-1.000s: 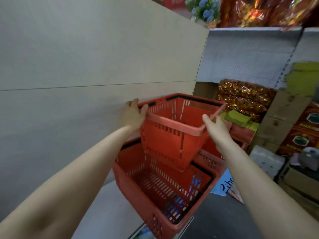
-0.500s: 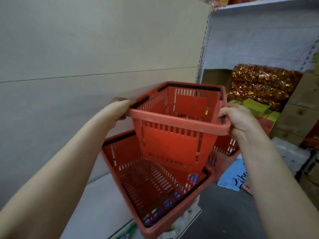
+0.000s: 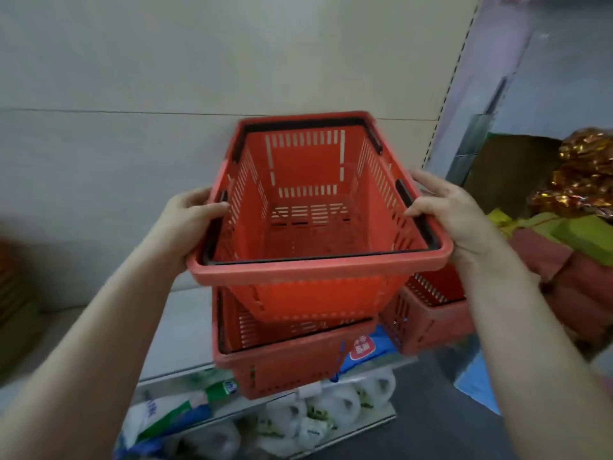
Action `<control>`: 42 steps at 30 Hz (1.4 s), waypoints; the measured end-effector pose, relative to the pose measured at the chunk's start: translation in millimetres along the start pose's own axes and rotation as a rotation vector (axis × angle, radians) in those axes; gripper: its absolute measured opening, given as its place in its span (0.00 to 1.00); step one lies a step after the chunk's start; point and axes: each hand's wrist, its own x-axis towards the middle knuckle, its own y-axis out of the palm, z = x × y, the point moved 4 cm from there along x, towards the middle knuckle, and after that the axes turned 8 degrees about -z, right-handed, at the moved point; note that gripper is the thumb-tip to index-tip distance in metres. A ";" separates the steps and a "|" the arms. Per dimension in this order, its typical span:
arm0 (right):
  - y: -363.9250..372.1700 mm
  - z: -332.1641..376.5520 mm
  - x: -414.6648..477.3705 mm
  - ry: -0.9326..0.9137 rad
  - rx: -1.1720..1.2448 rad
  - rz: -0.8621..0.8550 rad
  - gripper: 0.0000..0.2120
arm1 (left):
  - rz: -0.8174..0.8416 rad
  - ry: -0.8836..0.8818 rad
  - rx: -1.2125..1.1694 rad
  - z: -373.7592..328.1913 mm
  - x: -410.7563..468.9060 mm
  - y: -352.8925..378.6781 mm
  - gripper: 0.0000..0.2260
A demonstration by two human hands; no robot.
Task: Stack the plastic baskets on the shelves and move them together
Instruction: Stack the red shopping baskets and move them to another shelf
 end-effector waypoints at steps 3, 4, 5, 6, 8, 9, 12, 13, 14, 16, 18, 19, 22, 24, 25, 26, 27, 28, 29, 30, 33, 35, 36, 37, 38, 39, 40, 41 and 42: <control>12.6 -16.8 6.1 0.022 0.027 0.081 0.28 | -0.061 0.046 -0.022 -0.8 -17.0 -14.5 0.14; 17.0 -24.1 7.8 0.031 0.027 0.097 0.28 | -0.074 0.043 -0.024 1.9 -17.6 -17.0 0.15; 20.9 -32.2 10.6 0.044 0.018 0.102 0.28 | -0.094 0.034 -0.020 5.3 -17.9 -19.1 0.15; 23.8 -40.9 14.2 0.060 0.005 0.106 0.28 | -0.117 0.023 -0.015 10.3 -17.2 -20.6 0.16; 25.7 -60.3 20.2 0.102 -0.043 0.111 0.29 | -0.147 -0.015 -0.004 25.6 -15.8 -19.2 0.16; 26.0 -70.3 21.4 0.125 -0.090 0.114 0.30 | -0.147 -0.033 0.010 34.6 -16.1 -17.1 0.16; 29.1 -106.0 23.2 0.173 -0.298 0.122 0.33 | -0.147 -0.072 0.072 69.9 -14.5 -11.4 0.19; 31.6 -118.9 23.4 0.188 -0.372 0.129 0.34 | -0.158 -0.085 0.100 82.4 -13.3 -11.2 0.18; 35.0 -130.4 23.1 0.191 -0.442 0.144 0.34 | -0.167 -0.104 0.131 94.4 -11.8 -11.5 0.18; 41.5 -151.2 21.8 0.181 -0.577 0.187 0.33 | -0.171 -0.155 0.183 116.2 -10.2 -12.8 0.18; 44.4 -167.1 19.8 0.174 -0.689 0.222 0.30 | -0.139 -0.191 0.219 133.7 -11.2 -12.3 0.18; 45.1 -172.6 19.5 0.164 -0.739 0.232 0.28 | -0.120 -0.189 0.243 139.5 -12.8 -11.4 0.18; 47.5 -180.4 24.5 0.101 -0.906 0.253 0.25 | -0.111 -0.186 0.280 149.1 -10.7 -11.8 0.14; 47.7 -182.4 26.5 0.086 -0.995 0.245 0.26 | -0.100 -0.187 0.319 150.9 -8.5 -12.2 0.13; 47.8 -183.8 27.0 0.086 -1.024 0.241 0.27 | -0.087 -0.182 0.360 150.4 -7.8 -12.6 0.13; 47.3 -185.3 27.2 0.079 -1.047 0.243 0.28 | -0.074 -0.179 0.411 152.0 -5.9 -13.3 0.16; 47.2 -184.8 26.5 0.065 -1.067 0.249 0.28 | -0.062 -0.178 0.464 153.0 -4.2 -13.8 0.18; 47.6 -184.7 26.9 0.045 -1.083 0.257 0.28 | -0.052 -0.169 0.517 152.7 -1.9 -14.8 0.18; 46.7 -184.2 27.7 0.020 -1.094 0.260 0.28 | -0.039 -0.150 0.587 151.0 -0.6 -14.6 0.16; 44.0 -182.7 28.1 -0.005 -1.104 0.257 0.27 | -0.034 -0.121 0.680 149.4 1.3 -13.5 0.16; 30.5 -174.6 32.2 -0.133 -1.130 0.218 0.25 | -0.075 0.043 0.962 135.4 6.1 -5.8 0.26; 11.6 -166.9 41.3 -0.217 -1.132 0.175 0.25 | -0.078 0.165 1.011 117.7 6.8 15.5 0.29; -2.7 -163.8 49.0 -0.246 -1.141 0.147 0.25 | -0.057 0.221 1.006 109.0 7.3 33.5 0.29; -19.9 -160.9 58.7 -0.268 -1.155 0.118 0.25 | -0.027 0.272 0.996 100.2 7.8 56.9 0.29; -37.6 -159.3 69.7 -0.281 -1.167 0.093 0.26 | 0.007 0.313 0.987 92.5 8.5 82.4 0.29; -55.9 -158.4 81.6 -0.285 -1.177 0.073 0.26 | 0.040 0.354 0.979 86.6 10.8 111.1 0.28; -74.4 -158.1 93.4 -0.276 -1.189 0.059 0.27 | 0.070 0.390 0.973 81.8 13.1 141.7 0.28; -93.0 -159.0 105.7 -0.266 -1.203 0.051 0.27 | 0.100 0.410 0.963 79.6 15.9 173.6 0.28; -110.6 -158.9 117.7 -0.256 -1.226 0.044 0.28 | 0.130 0.409 0.959 79.1 19.0 205.8 0.27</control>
